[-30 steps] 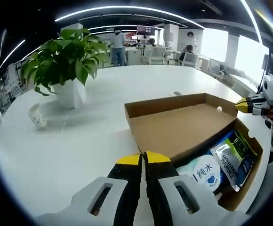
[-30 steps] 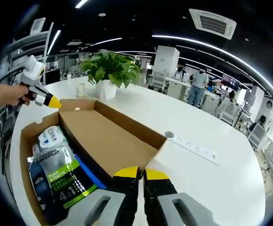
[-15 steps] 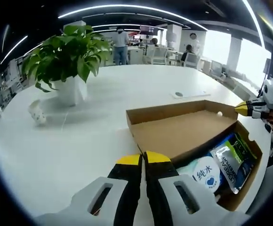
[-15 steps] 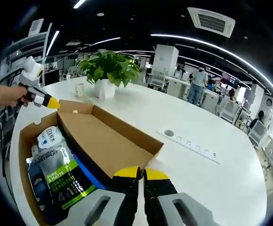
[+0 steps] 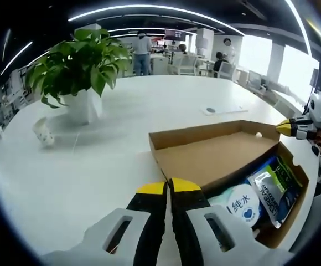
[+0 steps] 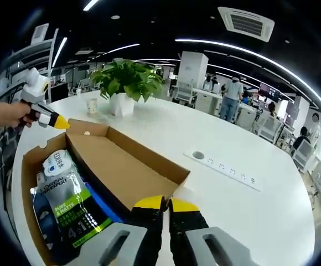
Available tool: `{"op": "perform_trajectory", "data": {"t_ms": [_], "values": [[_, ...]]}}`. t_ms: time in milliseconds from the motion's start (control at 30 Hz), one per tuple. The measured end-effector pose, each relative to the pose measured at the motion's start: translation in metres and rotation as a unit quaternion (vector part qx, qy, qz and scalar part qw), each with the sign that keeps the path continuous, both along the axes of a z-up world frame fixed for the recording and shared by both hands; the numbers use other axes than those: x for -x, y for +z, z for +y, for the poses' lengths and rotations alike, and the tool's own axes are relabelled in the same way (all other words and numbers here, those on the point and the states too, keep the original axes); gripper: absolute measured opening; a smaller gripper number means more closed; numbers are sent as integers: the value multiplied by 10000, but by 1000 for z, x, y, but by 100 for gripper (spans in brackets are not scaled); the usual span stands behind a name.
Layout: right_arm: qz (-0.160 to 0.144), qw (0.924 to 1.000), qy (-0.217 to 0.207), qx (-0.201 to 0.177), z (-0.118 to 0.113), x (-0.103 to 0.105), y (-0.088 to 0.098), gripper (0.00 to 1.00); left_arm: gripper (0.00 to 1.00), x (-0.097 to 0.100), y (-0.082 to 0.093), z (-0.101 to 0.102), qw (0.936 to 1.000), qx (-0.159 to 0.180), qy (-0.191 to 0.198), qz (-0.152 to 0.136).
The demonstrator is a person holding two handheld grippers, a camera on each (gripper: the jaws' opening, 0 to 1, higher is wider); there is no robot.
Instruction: Operate the shoe box by opening the lid, removing the specified soft item, and placing it in the target area until the item is outside and the box remains undamaged.
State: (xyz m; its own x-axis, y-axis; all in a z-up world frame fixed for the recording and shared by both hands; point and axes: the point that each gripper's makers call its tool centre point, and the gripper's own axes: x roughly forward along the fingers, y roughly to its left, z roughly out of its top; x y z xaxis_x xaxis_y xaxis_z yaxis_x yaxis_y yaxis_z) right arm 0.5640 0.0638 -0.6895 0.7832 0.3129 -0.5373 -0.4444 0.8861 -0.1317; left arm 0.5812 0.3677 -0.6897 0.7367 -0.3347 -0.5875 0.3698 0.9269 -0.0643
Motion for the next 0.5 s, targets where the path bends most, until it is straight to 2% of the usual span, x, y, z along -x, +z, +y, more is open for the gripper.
{"op": "perform_trajectory", "data": {"t_ms": [300,500], "values": [[-12,10000,-12,-30,2,1,3,0,1,2,2,0,10000,-17,36,45],[25,10000,17,-46,2,4,2,0,2,3,3,-2,9996,-268,-22,-12]]}}
